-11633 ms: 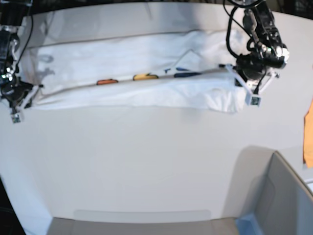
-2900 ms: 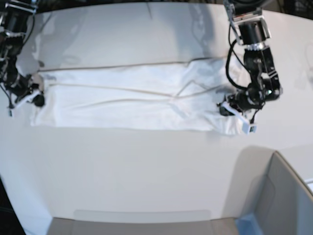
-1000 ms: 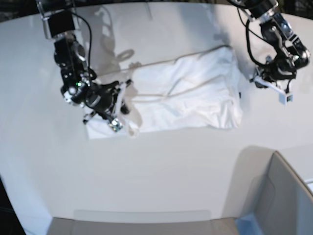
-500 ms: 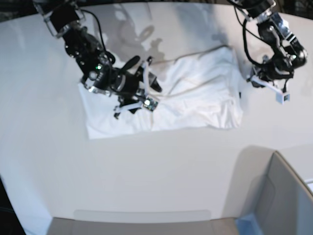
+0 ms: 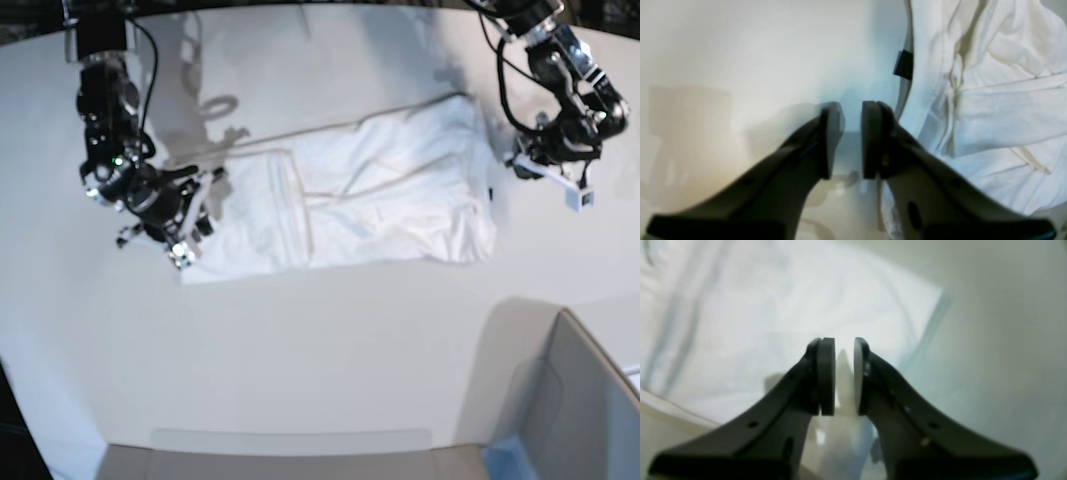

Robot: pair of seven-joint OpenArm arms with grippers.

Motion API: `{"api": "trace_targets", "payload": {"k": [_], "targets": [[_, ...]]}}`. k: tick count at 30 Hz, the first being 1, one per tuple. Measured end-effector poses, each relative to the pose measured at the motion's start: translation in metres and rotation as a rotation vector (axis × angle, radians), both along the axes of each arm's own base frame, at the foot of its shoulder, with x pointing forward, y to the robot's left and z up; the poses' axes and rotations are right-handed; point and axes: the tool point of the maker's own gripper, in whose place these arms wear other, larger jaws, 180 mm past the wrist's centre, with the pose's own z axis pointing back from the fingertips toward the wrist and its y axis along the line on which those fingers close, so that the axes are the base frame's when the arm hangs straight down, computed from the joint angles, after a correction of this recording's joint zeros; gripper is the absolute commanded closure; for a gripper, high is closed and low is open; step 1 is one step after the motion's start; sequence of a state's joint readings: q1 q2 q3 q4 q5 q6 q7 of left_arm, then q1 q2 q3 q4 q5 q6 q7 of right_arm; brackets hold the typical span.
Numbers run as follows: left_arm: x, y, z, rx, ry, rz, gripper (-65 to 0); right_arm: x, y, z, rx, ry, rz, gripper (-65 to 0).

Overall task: Layout the t-shirt on the table in an organized manner, then fold the t-shirt properly
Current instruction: 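Release the fold and reposition both grippers at the strip's ends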

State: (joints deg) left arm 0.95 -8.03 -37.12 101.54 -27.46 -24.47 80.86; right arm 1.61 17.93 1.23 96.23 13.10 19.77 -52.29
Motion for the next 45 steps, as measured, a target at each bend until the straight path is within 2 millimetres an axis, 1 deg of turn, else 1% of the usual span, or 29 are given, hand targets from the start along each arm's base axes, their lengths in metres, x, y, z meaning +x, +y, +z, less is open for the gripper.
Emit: {"api": "trace_targets", "payload": {"k": [1,3,4,6,7,10,12,13,16,19,23,32,35,38,44,45], "targets": [[0.003,-0.001,0.010,0.021,-0.028,-0.008,-22.9,-0.002,-0.006,-0.007,-0.009,0.022,-0.009,-8.5],[0.015,-0.012,0.030,0.052,-0.092,-0.058,-26.7,-0.004,-0.015,-0.016,-0.021,0.048,-0.022,-10.6],[0.021,-0.023,0.040,0.049,-0.129,-0.099,-27.9,-0.005,-0.017,-0.019,-0.022,0.058,-0.026,-12.5],[0.027,-0.051,0.052,0.012,-0.192,-0.177,-28.9,-0.006,-0.019,-0.024,-0.024,0.072,-0.031,-16.9],[0.029,-0.065,0.052,-0.016,-0.199,-0.217,-28.9,-0.006,-0.019,-0.025,-0.023,0.073,-0.031,-19.1],[0.026,-0.083,0.035,-0.039,-0.134,-0.263,-29.0,-0.006,-0.020,-0.025,-0.025,0.074,-0.032,-22.8],[0.027,-0.080,0.024,-0.048,-0.099,-0.210,-29.0,-0.006,-0.020,-0.025,-0.025,0.074,-0.032,-22.9],[0.031,-0.081,0.021,-0.066,-0.103,-0.171,-29.1,-0.006,-0.020,-0.025,-0.025,0.074,-0.032,-22.9],[0.035,-0.091,0.010,-0.106,-0.093,-0.146,-29.1,-0.009,-0.022,-0.027,-0.027,0.076,-0.031,-22.9],[0.033,-0.102,-0.006,-0.139,-0.054,-0.155,-29.2,-0.010,-0.025,-0.028,-0.035,0.079,-0.032,-22.9],[0.030,-0.101,-0.018,-0.151,-0.020,-0.143,-29.2,-0.011,-0.025,-0.028,-0.035,0.081,-0.032,-22.9],[0.033,-0.077,-0.013,-0.089,-0.046,-0.132,-29.1,-0.013,-0.026,-0.030,-0.031,0.081,-0.034,-22.9],[0.033,-0.080,-0.016,-0.094,-0.037,-0.137,-29.1,-0.013,-0.026,-0.030,-0.031,0.081,-0.034,-22.9],[0.028,-0.080,-0.032,-0.120,-0.003,-0.119,-29.1,-0.013,-0.026,-0.030,-0.031,0.081,-0.034,-22.9],[0.036,-0.077,-0.036,-0.130,-0.037,-0.099,-29.1,-0.014,-0.026,-0.030,-0.032,0.083,-0.034,-22.9],[0.036,-0.081,-0.036,-0.131,-0.035,-0.112,-29.1,-0.014,-0.026,-0.030,-0.032,0.083,-0.034,-22.9]]}}
